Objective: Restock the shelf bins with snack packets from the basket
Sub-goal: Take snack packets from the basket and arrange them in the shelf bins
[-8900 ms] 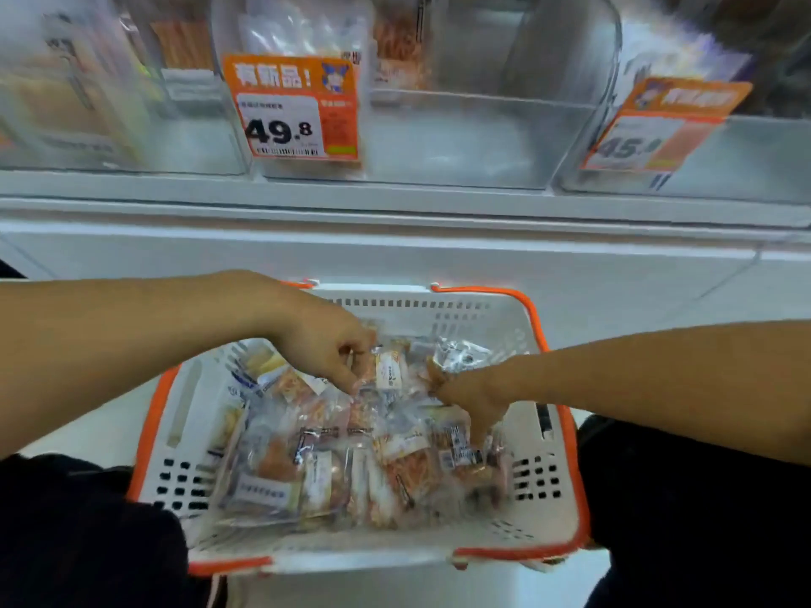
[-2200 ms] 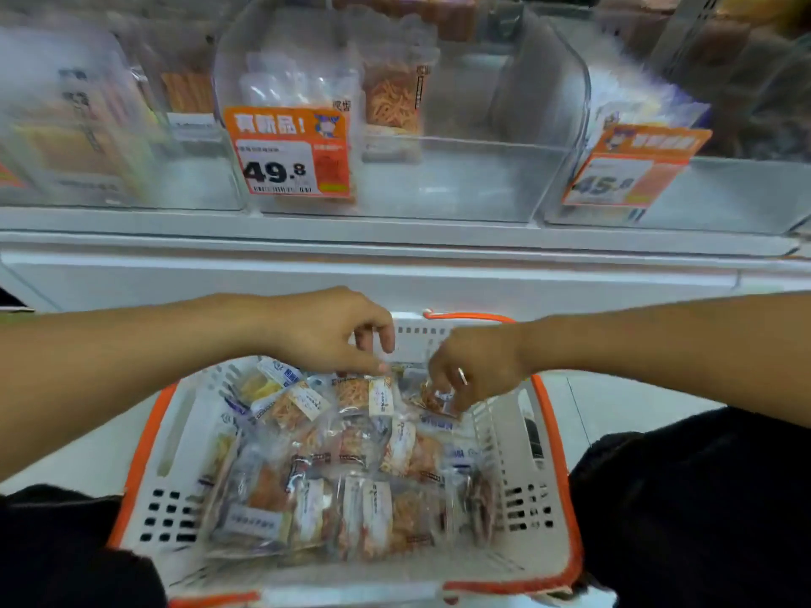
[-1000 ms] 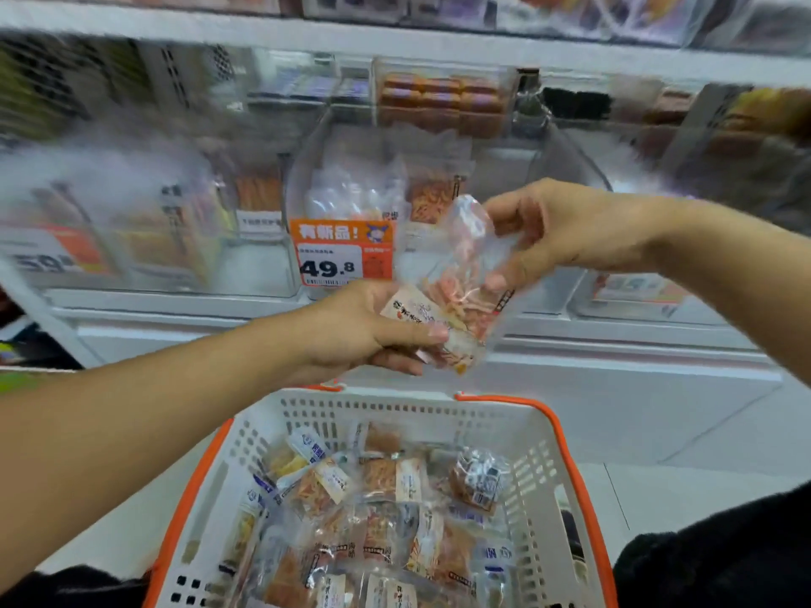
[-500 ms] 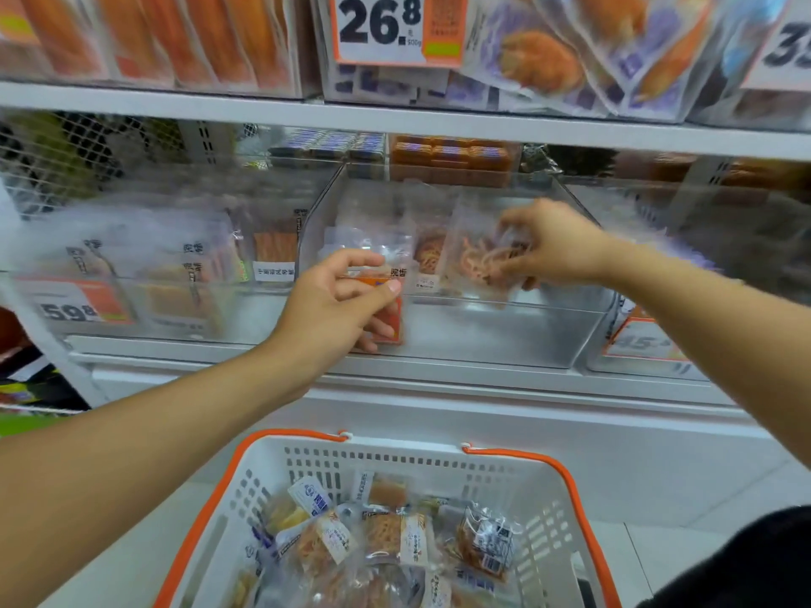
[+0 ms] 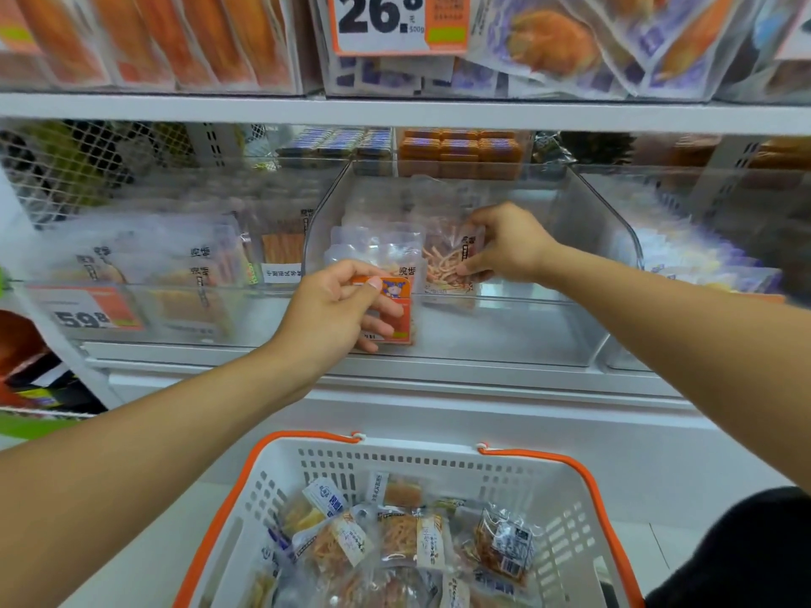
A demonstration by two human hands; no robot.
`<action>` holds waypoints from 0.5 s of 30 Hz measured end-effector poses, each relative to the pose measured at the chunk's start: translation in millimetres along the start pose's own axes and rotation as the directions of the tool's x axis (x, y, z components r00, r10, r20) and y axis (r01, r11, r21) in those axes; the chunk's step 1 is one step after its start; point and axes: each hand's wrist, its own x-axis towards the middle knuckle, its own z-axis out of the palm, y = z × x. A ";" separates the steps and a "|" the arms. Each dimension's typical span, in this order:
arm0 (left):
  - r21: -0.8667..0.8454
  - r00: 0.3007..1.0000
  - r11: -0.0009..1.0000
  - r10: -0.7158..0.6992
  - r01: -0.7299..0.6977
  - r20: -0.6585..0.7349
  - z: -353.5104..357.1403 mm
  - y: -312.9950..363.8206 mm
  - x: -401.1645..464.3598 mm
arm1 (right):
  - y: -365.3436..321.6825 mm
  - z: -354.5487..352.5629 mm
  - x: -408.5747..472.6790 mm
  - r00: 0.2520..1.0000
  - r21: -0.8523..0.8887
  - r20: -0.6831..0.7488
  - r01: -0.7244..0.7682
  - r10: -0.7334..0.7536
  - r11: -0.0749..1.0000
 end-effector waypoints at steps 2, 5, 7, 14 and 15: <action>-0.004 1.000 1.000 0.010 -0.010 -0.006 0.5 0.4 0.6 | -0.4 1.2 -3.1 1.000 0.005 -0.013 0.022 -0.022 1.000; -0.020 0.999 0.999 0.036 -0.036 -0.019 2.1 1.2 -0.2 | -2.7 2.5 -7.9 0.998 -0.075 -0.063 0.014 -0.019 0.997; -0.044 0.998 0.997 0.058 -0.059 -0.032 3.3 2.6 -1.4 | -6.4 -3.3 -12.8 0.997 -0.199 -0.077 -0.029 0.014 0.980; 0.137 0.980 0.990 -0.066 0.041 0.186 7.4 1.0 -5.6 | -46.4 -26.7 -68.8 0.795 -0.294 -0.275 0.467 -0.542 0.834; 0.242 0.948 0.965 -0.164 0.097 0.274 5.9 -3.7 -6.3 | -52.7 -21.9 -84.3 0.750 -0.236 -0.214 0.582 -0.625 0.779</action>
